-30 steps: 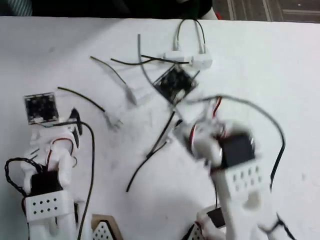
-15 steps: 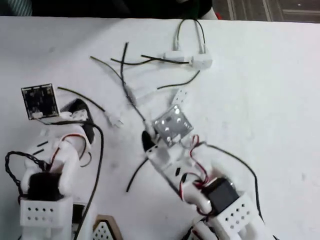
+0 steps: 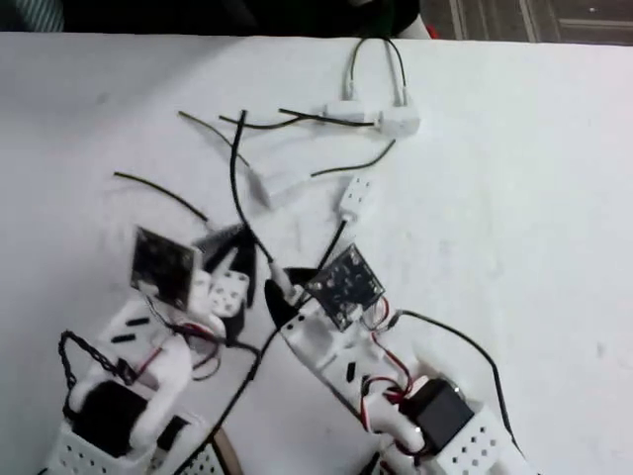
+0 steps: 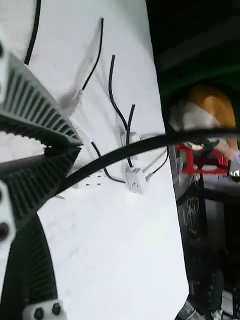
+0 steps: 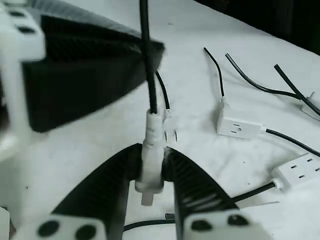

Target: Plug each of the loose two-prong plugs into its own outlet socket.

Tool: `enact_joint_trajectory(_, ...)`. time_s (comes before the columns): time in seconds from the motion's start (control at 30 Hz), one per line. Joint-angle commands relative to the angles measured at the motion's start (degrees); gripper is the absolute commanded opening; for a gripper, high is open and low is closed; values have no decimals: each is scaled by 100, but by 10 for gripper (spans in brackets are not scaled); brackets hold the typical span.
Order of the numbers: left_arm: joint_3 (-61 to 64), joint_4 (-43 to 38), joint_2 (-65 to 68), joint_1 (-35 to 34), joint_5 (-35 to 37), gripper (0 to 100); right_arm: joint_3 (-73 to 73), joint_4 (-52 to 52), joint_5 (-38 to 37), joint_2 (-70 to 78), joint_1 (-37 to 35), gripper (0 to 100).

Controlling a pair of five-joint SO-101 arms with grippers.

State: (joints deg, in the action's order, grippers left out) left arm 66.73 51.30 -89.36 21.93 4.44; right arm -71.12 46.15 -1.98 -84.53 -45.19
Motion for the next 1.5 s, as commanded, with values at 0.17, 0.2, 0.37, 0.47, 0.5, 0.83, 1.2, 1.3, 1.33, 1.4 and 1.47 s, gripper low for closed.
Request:
enact_joint_trajectory(0.17, 202, -132, -303, 488, -571, 24, -176, -48, 9, -365, -303, 17)
enact_joint_trajectory(0.2, 211, -123, -303, 549, -615, 24, -176, -40, 9, -365, -303, 17)
enact_joint_trajectory(0.37, 185, 141, -321, 1024, -1152, 24, -264, 22, 0, -382, -295, 17)
enact_joint_trajectory(0.47, 211, 149, -303, 1059, -1336, 24, -264, 40, 0, -400, -268, 17)
enact_joint_trajectory(0.5, 211, 149, -303, 1059, -1336, 24, -264, 40, 0, -400, -268, 17)
enact_joint_trajectory(0.83, 273, 334, -303, 1253, -1767, 24, -396, 57, 0, -400, -259, 17)
enact_joint_trajectory(1.2, -70, 211, -286, -866, -1240, 46, -343, -40, 0, -409, 1349, 17)
enact_joint_trajectory(1.3, -70, 202, -286, -1420, -800, 143, -343, -189, -18, -409, 1921, 17)
enact_joint_trajectory(1.33, -70, 193, -277, -1516, -677, 162, -343, -251, -97, -409, 2167, 17)
enact_joint_trajectory(1.4, -158, 167, -154, -1587, -730, 148, -343, -400, -220, -391, 2633, 17)
enact_joint_trajectory(1.47, -360, 105, 242, -1490, -941, 127, -378, -567, -229, -356, 3064, 17)
